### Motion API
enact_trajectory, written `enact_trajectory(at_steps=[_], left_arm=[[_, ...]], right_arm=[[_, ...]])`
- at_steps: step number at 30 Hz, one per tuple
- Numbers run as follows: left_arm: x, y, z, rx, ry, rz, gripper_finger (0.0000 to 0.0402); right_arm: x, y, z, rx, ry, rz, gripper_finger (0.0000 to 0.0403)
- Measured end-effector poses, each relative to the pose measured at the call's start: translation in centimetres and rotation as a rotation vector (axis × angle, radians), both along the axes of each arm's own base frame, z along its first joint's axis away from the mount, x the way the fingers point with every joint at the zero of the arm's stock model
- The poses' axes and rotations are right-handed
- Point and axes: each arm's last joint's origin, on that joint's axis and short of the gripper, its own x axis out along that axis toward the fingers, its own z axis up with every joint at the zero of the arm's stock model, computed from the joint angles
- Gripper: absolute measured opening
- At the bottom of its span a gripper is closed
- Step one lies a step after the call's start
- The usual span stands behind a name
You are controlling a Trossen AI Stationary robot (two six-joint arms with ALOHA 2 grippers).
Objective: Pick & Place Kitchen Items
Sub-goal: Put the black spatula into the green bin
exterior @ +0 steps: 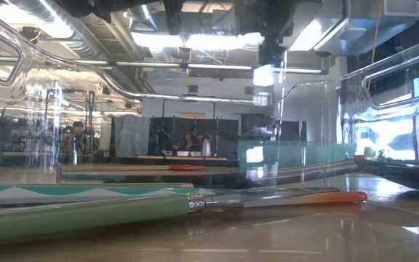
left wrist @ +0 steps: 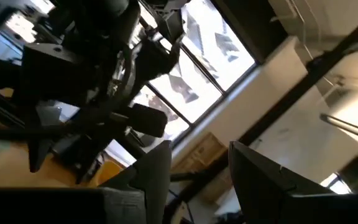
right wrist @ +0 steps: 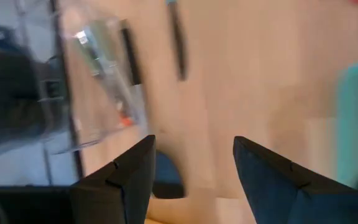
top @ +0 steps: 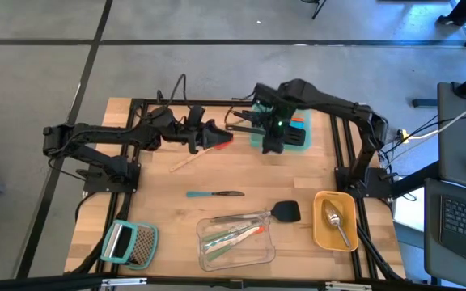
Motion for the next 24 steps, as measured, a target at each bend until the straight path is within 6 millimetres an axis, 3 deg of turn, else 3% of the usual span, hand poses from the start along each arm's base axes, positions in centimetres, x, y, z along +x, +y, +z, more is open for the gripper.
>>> enact_trajectory(at_steps=[12,24], left_arm=[[0.1,-1.6,-0.2,0.047,0.023,-0.215,0.0155],[0.2,-2.9,-0.6,0.045,0.069,-0.340,0.0155]], right_arm=[[2.2,7.9,0.1,-0.005,0.011,0.054,0.0218],[1.9,13.2,-0.2,-0.151,0.088,0.050,0.0218]])
